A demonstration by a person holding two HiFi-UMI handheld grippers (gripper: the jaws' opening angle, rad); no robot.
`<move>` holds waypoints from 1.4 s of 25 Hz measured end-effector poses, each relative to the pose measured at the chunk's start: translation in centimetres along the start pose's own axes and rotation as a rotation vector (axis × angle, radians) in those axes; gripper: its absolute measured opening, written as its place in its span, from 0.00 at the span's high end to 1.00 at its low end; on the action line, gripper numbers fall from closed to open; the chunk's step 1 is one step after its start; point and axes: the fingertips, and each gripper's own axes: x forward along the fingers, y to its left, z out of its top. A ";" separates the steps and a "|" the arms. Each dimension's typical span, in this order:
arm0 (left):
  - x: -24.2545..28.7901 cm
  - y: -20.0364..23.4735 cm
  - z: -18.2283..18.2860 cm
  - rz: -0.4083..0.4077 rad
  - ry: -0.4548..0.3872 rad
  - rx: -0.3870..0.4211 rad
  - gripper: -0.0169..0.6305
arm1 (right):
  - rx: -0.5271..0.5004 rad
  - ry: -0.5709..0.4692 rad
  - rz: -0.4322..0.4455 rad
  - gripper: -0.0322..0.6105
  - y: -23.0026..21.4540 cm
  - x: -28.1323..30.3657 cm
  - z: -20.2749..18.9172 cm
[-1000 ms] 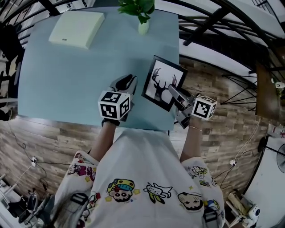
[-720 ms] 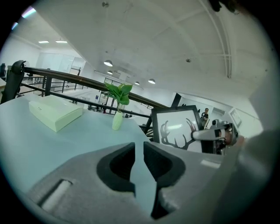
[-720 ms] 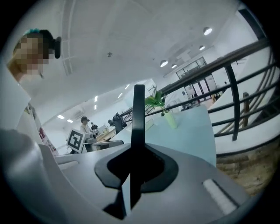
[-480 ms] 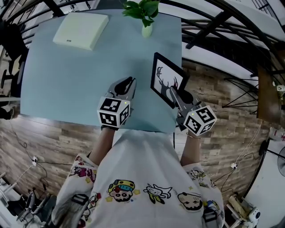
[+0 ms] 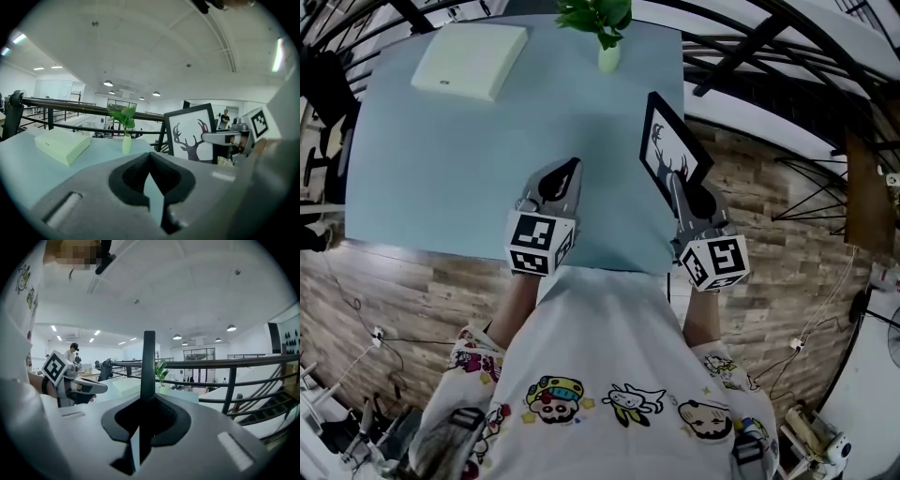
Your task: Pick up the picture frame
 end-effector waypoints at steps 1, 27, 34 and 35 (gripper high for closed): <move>-0.1 -0.1 0.0 0.000 -0.004 0.003 0.97 | -0.004 -0.006 -0.012 0.89 -0.1 -0.1 0.0; -1.2 1.3 -0.5 0.069 -0.005 0.034 0.98 | 0.008 -0.018 -0.049 0.89 -0.4 -0.5 -0.9; -1.1 1.1 -0.4 0.066 -0.005 0.044 0.98 | 0.014 -0.016 -0.040 0.89 -0.5 -0.5 -0.9; -1.1 1.1 -0.4 0.065 -0.005 0.044 0.98 | 0.014 -0.016 -0.039 0.89 -0.5 -0.5 -0.9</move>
